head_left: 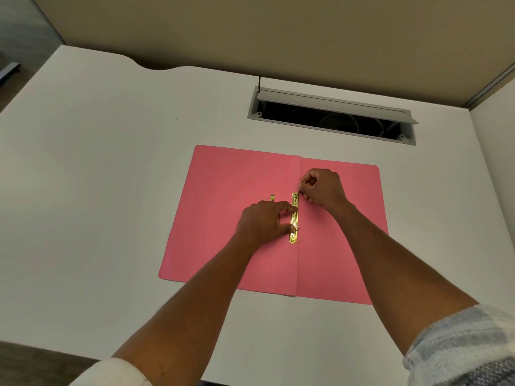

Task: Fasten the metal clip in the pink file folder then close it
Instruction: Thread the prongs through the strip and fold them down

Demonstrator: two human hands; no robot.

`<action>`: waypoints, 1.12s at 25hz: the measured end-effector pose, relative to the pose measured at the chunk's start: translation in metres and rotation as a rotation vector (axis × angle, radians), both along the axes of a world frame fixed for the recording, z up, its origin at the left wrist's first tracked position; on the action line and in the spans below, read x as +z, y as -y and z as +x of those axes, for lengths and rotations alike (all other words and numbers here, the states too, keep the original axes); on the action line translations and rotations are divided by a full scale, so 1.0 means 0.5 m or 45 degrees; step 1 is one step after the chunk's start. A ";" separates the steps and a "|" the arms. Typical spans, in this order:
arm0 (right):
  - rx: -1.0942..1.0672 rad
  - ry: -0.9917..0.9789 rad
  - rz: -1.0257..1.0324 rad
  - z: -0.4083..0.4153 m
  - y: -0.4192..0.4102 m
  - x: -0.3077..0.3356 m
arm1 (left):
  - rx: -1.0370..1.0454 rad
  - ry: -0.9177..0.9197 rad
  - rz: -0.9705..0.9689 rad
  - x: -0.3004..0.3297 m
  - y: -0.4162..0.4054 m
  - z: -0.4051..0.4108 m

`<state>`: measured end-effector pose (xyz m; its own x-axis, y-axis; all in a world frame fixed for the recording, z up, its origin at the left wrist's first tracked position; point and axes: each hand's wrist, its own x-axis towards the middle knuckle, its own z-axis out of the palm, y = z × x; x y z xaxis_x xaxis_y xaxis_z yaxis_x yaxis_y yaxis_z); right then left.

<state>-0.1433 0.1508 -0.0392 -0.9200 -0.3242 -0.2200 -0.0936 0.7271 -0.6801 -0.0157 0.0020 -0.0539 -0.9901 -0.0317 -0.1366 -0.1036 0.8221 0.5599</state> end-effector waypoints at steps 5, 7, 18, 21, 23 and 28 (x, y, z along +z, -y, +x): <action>0.047 0.008 0.007 -0.005 0.015 0.004 | 0.008 0.008 -0.007 0.000 0.000 0.000; 0.065 0.012 0.018 -0.005 0.019 0.004 | 0.007 0.011 -0.007 0.001 0.001 0.001; 0.112 0.090 -0.024 -0.017 0.017 0.004 | -0.018 0.020 -0.026 0.001 0.001 -0.001; 0.115 0.133 -0.051 -0.021 0.014 0.004 | -0.021 0.027 -0.028 0.003 0.001 0.000; 0.119 0.147 -0.063 -0.023 0.013 0.004 | -0.020 0.022 -0.028 0.004 0.002 0.000; 0.080 0.181 -0.098 -0.020 0.010 0.004 | -0.014 0.000 -0.027 0.003 0.003 0.002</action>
<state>-0.1534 0.1457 -0.0371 -0.8589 -0.4012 -0.3184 -0.0364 0.6679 -0.7434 -0.0147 0.0004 -0.0526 -0.9904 -0.0236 -0.1360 -0.0943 0.8349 0.5423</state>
